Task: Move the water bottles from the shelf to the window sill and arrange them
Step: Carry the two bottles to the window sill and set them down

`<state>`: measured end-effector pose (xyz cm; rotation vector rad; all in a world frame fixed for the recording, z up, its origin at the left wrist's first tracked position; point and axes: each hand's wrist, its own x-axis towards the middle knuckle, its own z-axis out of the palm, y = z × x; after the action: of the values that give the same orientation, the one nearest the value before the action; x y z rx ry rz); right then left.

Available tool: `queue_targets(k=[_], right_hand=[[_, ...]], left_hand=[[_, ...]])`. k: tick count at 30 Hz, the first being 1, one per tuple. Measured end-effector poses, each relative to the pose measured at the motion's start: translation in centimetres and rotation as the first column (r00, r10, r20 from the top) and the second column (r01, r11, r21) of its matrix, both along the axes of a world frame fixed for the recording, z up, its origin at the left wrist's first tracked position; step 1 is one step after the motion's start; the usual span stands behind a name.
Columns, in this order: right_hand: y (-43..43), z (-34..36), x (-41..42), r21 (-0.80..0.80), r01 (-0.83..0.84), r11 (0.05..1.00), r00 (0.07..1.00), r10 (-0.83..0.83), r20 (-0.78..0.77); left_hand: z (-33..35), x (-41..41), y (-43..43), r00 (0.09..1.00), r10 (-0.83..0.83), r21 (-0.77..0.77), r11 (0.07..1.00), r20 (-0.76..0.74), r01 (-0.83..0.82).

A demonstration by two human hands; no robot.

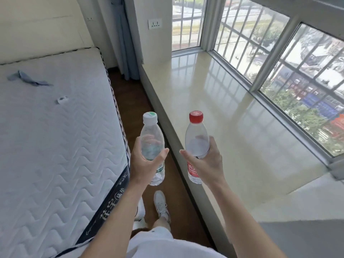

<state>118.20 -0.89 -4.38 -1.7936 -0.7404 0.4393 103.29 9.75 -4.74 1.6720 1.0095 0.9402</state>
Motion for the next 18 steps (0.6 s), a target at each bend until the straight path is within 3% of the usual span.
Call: queue_targets(k=[10, 18], right_hand=[[21.5, 1.9, 5.1, 0.015, -0.081, 0.997, 0.997, 0.08, 0.018], [32.6, 1.6, 7.8, -0.016, -0.116, 0.993, 0.993, 0.116, 0.014]], left_hand=[[1.6, 4.4, 19.9, 0.993, 0.117, 0.039, 0.992, 0.031, -0.118], [1.5, 6.2, 31.3, 0.988, 0.153, 0.04, 0.987, 0.03, -0.154]])
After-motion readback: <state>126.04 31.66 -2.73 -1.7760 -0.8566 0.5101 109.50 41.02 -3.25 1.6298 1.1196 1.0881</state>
